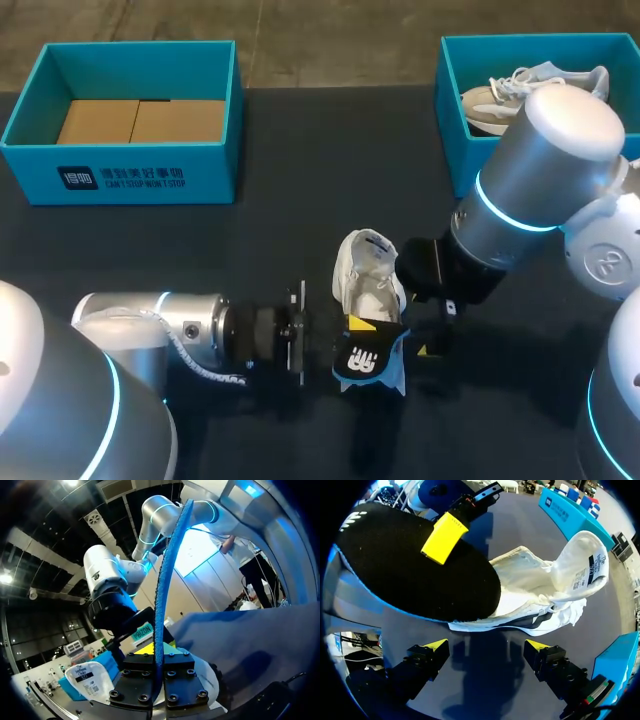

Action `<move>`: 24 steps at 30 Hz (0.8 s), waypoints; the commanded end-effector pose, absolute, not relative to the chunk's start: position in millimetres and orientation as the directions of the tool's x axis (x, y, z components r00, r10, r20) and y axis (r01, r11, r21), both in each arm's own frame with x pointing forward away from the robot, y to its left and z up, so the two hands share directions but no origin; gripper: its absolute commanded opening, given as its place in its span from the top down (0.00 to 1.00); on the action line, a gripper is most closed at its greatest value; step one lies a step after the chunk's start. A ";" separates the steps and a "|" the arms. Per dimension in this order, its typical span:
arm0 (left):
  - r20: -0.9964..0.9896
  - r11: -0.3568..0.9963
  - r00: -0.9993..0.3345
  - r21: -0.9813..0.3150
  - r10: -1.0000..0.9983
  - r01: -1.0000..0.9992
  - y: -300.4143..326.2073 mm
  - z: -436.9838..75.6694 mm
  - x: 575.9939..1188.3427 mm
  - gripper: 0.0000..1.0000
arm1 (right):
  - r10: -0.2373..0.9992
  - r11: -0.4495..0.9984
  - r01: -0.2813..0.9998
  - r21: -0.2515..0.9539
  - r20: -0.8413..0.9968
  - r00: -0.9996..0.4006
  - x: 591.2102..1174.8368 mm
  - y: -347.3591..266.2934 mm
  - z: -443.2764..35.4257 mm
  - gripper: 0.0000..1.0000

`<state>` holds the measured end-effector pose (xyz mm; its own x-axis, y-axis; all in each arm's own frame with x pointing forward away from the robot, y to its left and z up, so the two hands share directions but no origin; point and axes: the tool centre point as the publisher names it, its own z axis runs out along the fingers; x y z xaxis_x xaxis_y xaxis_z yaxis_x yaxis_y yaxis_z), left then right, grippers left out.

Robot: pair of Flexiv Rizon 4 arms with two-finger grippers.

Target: Take the shoe out of the shoebox, open the shoe tongue, remove and reinsert the insole, then place the shoe into the shoebox

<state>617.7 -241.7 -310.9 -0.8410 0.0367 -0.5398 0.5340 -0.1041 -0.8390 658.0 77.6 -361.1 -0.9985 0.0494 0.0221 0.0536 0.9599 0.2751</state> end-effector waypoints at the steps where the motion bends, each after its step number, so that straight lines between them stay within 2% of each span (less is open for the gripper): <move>1: -0.537 -0.109 -0.842 -0.841 0.046 0.530 -246.0 -316.8 620.6 1.00 | 0.049 0.960 0.052 0.275 0.020 -0.999 657.0 77.4 -361.8 0.00; 24: -0.532 0.002 -0.847 -0.847 0.021 0.532 -252.4 -336.2 648.9 1.00 | 0.049 0.960 0.052 0.275 0.020 -0.999 657.0 77.4 -361.8 0.00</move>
